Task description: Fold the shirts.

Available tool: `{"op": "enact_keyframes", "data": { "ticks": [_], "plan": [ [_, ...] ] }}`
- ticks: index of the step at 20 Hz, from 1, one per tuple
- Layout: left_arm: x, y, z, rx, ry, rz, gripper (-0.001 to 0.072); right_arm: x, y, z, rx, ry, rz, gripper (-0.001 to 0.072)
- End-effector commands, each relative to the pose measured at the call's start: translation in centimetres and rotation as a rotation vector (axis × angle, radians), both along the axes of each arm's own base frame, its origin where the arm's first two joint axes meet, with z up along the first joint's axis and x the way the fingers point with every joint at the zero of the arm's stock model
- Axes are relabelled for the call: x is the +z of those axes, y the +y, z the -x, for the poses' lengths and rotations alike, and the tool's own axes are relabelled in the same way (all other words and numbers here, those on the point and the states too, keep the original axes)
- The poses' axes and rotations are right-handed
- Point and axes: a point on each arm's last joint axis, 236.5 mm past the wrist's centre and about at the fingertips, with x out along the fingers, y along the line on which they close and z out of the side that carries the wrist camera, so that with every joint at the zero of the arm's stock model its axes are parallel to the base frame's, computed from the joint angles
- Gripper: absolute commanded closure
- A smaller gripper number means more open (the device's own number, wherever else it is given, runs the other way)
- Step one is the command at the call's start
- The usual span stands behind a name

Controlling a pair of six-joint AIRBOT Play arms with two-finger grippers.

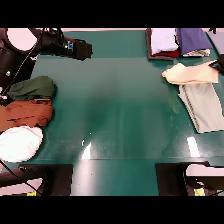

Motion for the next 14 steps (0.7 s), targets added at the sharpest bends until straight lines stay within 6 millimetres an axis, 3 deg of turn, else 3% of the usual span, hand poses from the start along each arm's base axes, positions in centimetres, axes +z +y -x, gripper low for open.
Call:
{"op": "enact_keyframes", "data": {
  "ticks": [1,4,7,11,14],
  "plan": [
    [0.0,-0.1,0.1,-0.001,0.006,0.006,0.0684,3.9,-3.0,-0.3,-0.068,-0.093,0.054,0.0693],
    [-0.3,-0.1,0.3,-0.005,0.019,0.001,0.0684,7.7,-3.2,-0.6,-0.065,-0.150,0.095,0.0693],
    [-0.3,-0.1,0.4,-0.007,0.024,0.002,0.0684,9.2,-3.3,0.0,-0.066,-0.150,0.131,0.0693],
    [-0.6,-0.1,0.6,-0.012,0.035,-0.004,0.0684,9.7,-3.2,2.0,-0.079,-0.133,0.163,0.0693],
    [-0.7,-0.1,0.7,-0.015,0.041,-0.007,0.0684,7.4,-2.5,4.8,-0.093,-0.072,0.133,0.0693]
  ]
}}
